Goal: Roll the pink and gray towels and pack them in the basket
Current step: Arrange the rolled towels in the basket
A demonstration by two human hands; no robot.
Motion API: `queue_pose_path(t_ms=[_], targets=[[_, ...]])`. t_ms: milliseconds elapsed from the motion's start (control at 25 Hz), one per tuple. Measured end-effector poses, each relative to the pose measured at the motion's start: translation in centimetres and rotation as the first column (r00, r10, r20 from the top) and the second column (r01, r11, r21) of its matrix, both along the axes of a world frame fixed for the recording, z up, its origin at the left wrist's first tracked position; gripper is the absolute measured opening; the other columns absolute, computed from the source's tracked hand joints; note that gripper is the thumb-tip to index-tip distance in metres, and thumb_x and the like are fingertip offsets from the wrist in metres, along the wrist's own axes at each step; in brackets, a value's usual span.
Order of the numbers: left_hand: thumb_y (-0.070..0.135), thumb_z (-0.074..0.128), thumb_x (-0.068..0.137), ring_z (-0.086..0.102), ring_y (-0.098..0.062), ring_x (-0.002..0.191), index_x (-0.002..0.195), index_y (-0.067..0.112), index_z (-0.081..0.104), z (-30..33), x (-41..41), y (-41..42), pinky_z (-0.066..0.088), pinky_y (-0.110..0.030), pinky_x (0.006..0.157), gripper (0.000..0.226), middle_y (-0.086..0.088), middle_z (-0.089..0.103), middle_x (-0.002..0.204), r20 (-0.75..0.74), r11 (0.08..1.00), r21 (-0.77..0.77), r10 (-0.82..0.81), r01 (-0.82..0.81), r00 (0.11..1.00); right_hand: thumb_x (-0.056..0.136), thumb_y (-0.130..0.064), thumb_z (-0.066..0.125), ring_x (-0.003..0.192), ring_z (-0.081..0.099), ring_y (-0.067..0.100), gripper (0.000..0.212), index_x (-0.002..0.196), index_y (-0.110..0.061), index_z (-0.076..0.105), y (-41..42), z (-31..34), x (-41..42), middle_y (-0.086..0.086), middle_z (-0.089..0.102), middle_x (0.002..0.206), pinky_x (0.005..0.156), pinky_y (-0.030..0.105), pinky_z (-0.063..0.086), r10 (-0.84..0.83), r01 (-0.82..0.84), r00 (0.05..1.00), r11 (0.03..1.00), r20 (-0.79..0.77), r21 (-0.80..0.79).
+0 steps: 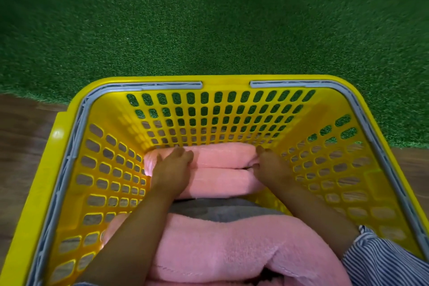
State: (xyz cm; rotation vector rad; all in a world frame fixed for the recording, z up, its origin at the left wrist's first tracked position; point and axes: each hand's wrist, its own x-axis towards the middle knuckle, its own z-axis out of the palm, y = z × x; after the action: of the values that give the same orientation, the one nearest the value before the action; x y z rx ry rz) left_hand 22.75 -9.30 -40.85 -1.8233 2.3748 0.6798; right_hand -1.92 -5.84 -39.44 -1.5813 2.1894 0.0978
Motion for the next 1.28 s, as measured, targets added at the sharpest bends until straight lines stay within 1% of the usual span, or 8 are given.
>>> queue_pose_path(t_ms=[120, 200, 360, 480, 640, 920, 1080, 1280], targets=[[0.054, 0.066, 0.076, 0.015, -0.019, 0.146, 0.131, 0.028, 0.052, 1.7, 1.1, 0.1, -0.001, -0.048, 0.117, 0.062, 0.003, 0.007, 0.161, 0.021, 0.966, 0.242, -0.094, 0.086, 0.995, 0.083, -0.021, 0.054, 0.104, 0.057, 0.037, 0.036, 0.114, -0.004, 0.046, 0.1, -0.2, -0.2, 0.021, 0.058, 0.111, 0.08, 0.038, 0.047, -0.057, 0.056, 0.997, 0.998, 0.047, 0.024], [0.054, 0.072, 0.069, 0.009, -0.016, 0.147, 0.136, 0.036, 0.045, 2.4, 1.4, 0.2, -0.001, -0.046, 0.117, 0.074, 0.006, -0.001, 0.161, 0.117, 0.956, 0.26, -0.169, 0.134, 0.979, 0.082, -0.02, 0.054, 0.102, 0.057, 0.037, 0.035, 0.112, -0.004, 0.047, -0.3, -0.2, -0.3, 0.022, 0.059, 0.109, 0.078, 0.038, 0.047, -0.067, 0.066, 0.996, 0.998, 0.059, 0.015], [0.034, 0.069, 0.076, 0.015, -0.01, 0.145, 0.121, 0.031, 0.06, 2.2, 1.2, 0.5, 0.015, -0.043, 0.117, 0.045, 0.012, 0.014, 0.159, 0.063, 0.99, 0.141, 0.009, -0.018, 0.998, 0.086, -0.023, 0.052, 0.097, 0.06, 0.036, 0.028, 0.106, -0.004, 0.052, -0.4, -0.1, 0.2, 0.02, 0.064, 0.103, 0.073, 0.036, 0.047, -0.082, 0.082, 0.997, 0.994, 0.003, -0.069], [0.034, 0.069, 0.076, 0.007, -0.013, 0.147, 0.114, 0.028, 0.062, 1.9, 0.9, 0.8, 0.015, -0.05, 0.117, 0.039, 0.011, 0.012, 0.16, 0.119, 0.994, 0.108, -0.02, 0.007, 0.993, 0.083, -0.023, 0.054, 0.101, 0.059, 0.035, 0.033, 0.11, -0.003, 0.053, -0.8, 0.2, 0.3, 0.019, 0.062, 0.11, 0.077, 0.036, 0.047, -0.096, 0.097, 0.995, 0.995, 0.018, -0.038], [0.052, 0.066, 0.075, 0.003, -0.017, 0.148, 0.125, 0.037, 0.056, 2.3, 0.5, 0.7, 0.012, -0.053, 0.116, 0.054, 0.007, 0.01, 0.16, 0.274, 0.993, 0.08, -0.104, 0.085, 0.956, 0.079, -0.031, 0.061, 0.107, 0.054, 0.034, 0.059, 0.131, -0.011, 0.042, -1.2, 0.2, 0.7, 0.014, 0.051, 0.125, 0.083, 0.038, 0.046, 0.246, -0.246, 0.969, 0.969, 0.017, -0.009], [0.043, 0.065, 0.078, 0.004, -0.018, 0.147, 0.119, 0.043, 0.06, 1.9, 0.9, 1.2, 0.028, -0.046, 0.109, 0.041, 0.017, 0.01, 0.159, 0.235, 0.997, 0.033, 0.055, -0.065, 0.97, 0.09, -0.023, 0.051, 0.105, 0.057, 0.034, 0.039, 0.127, -0.013, 0.046, -1.2, 0.4, 0.2, 0.016, 0.053, 0.121, 0.078, 0.036, 0.047, 0.106, -0.117, 0.983, 0.991, -0.148, -0.062], [0.057, 0.064, 0.074, 0.02, -0.021, 0.142, 0.127, 0.031, 0.057, 1.2, 0.7, 0.7, 0.018, -0.054, 0.112, 0.059, 0.007, 0.026, 0.154, 0.42, 0.999, -0.002, 0.046, -0.049, 0.906, 0.091, -0.02, 0.051, 0.11, 0.053, 0.036, 0.038, 0.128, -0.009, 0.049, -1.5, -0.4, -0.2, 0.019, 0.051, 0.127, 0.086, 0.037, 0.043, 0.217, -0.213, 0.975, 0.974, 0.049, -0.082], [0.072, 0.055, 0.071, 0.019, -0.026, 0.142, 0.137, 0.035, 0.046, 2.1, 0.9, 0.7, 0.006, -0.062, 0.112, 0.076, -0.001, 0.021, 0.156, 0.565, 0.997, 0.074, -0.04, -0.002, 0.824, 0.092, -0.016, 0.05, 0.13, 0.036, 0.029, 0.058, 0.143, -0.005, 0.025, -0.8, 0.8, 0.5, 0.017, 0.033, 0.145, 0.1, 0.028, 0.029, 0.22, -0.227, 0.956, 0.974, 0.196, 0.016]])
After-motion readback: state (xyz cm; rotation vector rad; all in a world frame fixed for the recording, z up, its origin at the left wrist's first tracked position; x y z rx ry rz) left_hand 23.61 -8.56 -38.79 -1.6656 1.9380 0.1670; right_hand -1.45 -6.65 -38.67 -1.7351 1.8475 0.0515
